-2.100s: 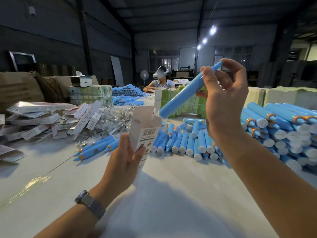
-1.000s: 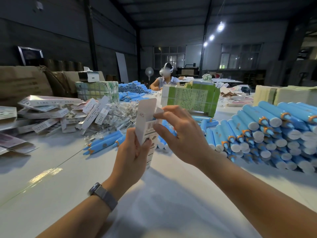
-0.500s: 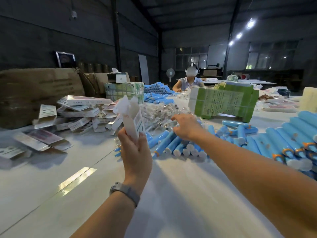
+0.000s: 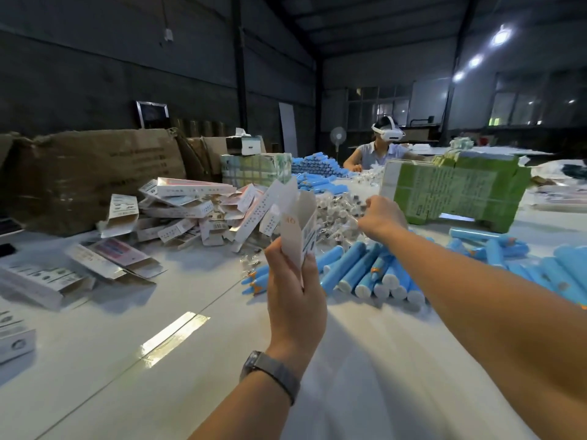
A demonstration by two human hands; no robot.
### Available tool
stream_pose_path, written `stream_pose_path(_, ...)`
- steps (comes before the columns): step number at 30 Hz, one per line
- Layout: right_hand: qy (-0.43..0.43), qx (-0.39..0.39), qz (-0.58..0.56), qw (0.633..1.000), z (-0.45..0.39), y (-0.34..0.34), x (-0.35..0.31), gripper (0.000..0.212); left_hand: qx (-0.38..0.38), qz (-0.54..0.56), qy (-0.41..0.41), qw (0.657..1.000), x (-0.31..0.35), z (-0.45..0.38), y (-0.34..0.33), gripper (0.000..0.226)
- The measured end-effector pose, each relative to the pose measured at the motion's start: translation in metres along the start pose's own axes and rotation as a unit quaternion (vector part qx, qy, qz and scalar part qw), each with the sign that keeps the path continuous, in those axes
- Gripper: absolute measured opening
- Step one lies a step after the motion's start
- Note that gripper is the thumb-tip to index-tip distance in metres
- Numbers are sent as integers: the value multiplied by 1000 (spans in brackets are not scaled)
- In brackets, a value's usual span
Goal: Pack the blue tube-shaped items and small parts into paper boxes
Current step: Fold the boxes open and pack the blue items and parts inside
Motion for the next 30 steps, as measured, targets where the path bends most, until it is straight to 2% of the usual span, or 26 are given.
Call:
stream_pose_path(3,38,26,-10,999,4,13,6,17,-2,-10,-5,1000,4,2,1,18)
stream_pose_path(6,71,5,-17,997,13,21,7,21,-3,-5,-1,1000,7,5,0,17)
stream_pose_path(10,75,23,-165,983,30,38,1,23,-12,-1,1,1000,8,7,-1,19)
stream_pose_path(13,65,36,-340,938,60,60,-7,18,-25,13,0,1000,10,7,-2,19)
stream_pose_path(17,92,54,-536,837,116,103,-16,15,-75,27,-38,996,15,13,-7,20)
stream_pose_path(19,122,53,-586,800,143,125,-18,18,-88,29,-55,994,19,15,-8,22)
stream_pose_path(22,167,71,-585,790,172,147,-18,21,-91,43,-70,992,23,18,-10,25)
stream_pose_path(25,239,135,-498,823,189,157,-17,16,-101,56,-90,989,25,21,-12,26)
stream_pose_path(30,339,204,-359,846,197,154,-21,18,-101,44,-95,989,26,24,-13,26)
Point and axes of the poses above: each hand's wrist, its own z-axis away from the middle knuckle, its own y-axis out of the back of the hand, x = y × z, the point moved 1 cm from there along -z, towards the middle knuckle, and after that the axes turned 1 degree about -x, right-handed, at the moved point
